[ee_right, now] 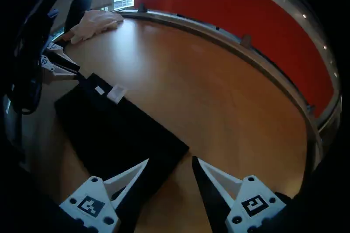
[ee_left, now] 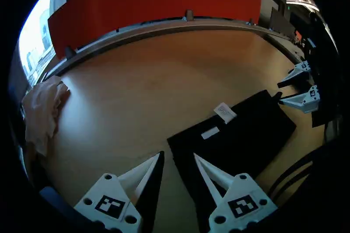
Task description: Fold towel
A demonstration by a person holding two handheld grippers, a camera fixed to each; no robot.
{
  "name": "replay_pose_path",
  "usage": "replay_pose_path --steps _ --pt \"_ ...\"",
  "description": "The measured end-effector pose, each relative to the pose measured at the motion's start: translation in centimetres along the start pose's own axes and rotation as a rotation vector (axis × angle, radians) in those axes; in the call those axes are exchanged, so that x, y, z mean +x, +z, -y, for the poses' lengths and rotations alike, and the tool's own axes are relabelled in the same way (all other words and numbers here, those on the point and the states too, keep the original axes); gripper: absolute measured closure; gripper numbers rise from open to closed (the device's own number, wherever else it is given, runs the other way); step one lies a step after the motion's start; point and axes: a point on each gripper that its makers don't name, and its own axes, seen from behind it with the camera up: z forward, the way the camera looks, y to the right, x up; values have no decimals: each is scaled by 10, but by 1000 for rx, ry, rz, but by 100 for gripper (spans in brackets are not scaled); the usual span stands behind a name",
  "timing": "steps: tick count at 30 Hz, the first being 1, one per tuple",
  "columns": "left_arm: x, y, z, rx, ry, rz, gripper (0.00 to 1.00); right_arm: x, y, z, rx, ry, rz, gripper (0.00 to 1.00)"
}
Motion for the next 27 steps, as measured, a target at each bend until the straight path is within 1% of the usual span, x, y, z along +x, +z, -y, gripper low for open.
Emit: replay_pose_path --steps 3,4,6,9,10,12,23,27 --pt "4 -3 3 10 -3 -8 47 2 -2 -4 -12 1 -7 33" --pt "5 -4 4 10 -5 -10 43 3 -3 -5 -16 3 -10 31" --pt "6 -6 4 8 -9 -11 32 5 -5 -7 -21 6 -15 22" --pt "4 -9 3 -4 -20 -5 18 6 -10 -8 -23 13 -25 6" --pt "3 -9 2 -7 -26 -3 13 6 -11 -8 -23 14 -27 3" --pt "2 -9 1 -10 -33 -2 3 6 -14 -8 -24 16 -30 3" --pt "-3 -21 -4 -7 -33 -11 3 -4 -29 2 -15 26 -38 3" --pt "-8 -29 -5 -1 -48 -16 4 -8 -37 7 -13 28 -47 3"
